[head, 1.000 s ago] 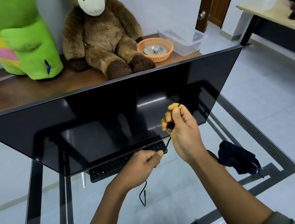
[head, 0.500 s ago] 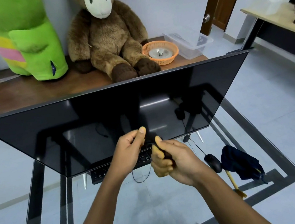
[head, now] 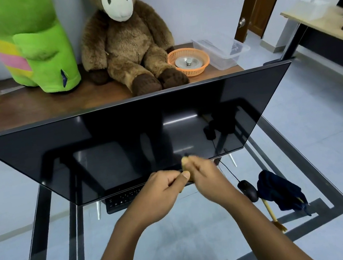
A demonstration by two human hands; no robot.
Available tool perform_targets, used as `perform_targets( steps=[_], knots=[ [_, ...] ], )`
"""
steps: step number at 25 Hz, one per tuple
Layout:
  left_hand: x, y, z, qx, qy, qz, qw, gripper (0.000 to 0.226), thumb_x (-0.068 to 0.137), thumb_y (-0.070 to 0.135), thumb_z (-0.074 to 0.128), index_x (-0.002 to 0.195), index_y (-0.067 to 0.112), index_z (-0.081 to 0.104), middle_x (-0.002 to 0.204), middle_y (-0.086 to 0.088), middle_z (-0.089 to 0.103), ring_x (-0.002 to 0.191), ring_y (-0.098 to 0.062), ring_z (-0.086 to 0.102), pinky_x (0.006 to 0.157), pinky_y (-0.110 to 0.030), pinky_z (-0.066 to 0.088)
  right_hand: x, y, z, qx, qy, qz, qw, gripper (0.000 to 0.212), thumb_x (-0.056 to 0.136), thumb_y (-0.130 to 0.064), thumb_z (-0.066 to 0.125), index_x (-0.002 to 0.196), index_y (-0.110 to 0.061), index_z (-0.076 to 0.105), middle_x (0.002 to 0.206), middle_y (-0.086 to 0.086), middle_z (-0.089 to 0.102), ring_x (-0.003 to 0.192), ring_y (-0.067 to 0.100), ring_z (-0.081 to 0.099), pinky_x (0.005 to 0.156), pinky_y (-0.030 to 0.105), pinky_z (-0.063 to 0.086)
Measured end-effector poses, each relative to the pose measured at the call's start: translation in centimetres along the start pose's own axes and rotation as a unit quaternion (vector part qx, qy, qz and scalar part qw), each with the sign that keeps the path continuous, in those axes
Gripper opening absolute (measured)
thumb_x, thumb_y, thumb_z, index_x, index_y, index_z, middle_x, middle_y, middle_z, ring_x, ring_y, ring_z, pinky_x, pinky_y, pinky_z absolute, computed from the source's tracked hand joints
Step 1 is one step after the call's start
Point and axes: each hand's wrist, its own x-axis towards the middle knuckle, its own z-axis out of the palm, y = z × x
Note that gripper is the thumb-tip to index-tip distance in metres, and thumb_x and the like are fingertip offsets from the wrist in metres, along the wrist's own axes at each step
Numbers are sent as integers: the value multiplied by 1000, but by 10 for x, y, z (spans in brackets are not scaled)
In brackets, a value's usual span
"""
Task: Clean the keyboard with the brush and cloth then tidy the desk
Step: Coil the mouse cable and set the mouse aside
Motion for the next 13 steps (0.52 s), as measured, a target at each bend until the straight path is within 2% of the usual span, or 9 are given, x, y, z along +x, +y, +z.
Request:
perform_targets(
  steps=[1,3,7,9,11,13],
  knots=[
    [-1,5,-7,-16,14,6,1000,53,101,41,47,56,17,37,56,1,28,51,-12,25,49,-19,26,-6,2,2,5,-67,34,997,45,106,-36,40,68,-14,46,61,-3,41,58,11,36,57,30,34],
    [3,10,-19,-43,64,10,997,56,101,42,47,54,15,33,54,-1,26,50,-12,23,48,-21,25,-16,-2,6,90,-165,85,978,49,106,-40,35,63,-17,43,57,0,36,55,15,31,56,30,30],
    [22,-15,-16,-65,179,-16,982,59,101,41,47,59,7,25,57,-4,21,51,-12,21,51,-14,32,-27,-22,3,272,-236,124,924,55,105,-47,32,63,-13,38,55,3,27,52,18,24,52,27,26],
    [27,-29,-1,-83,177,-27,980,58,100,43,47,60,8,24,59,-5,20,54,-13,22,57,-10,40,-25,-32,0,375,-207,119,896,50,104,-45,37,65,-14,39,55,1,25,52,17,22,51,27,24],
    [25,-40,15,-93,150,-36,984,57,100,45,44,59,10,26,58,-1,21,54,-11,23,52,-13,34,-20,-39,-3,476,-125,77,867,41,104,-38,37,70,-15,42,59,0,29,53,16,27,53,26,31],
    [18,-46,28,-84,111,-42,989,53,101,46,40,59,17,27,56,7,24,53,-10,23,52,-24,24,-14,-39,-5,539,-32,30,841,33,103,-34,38,77,-14,44,64,0,35,58,15,36,60,25,39]
  ],
)
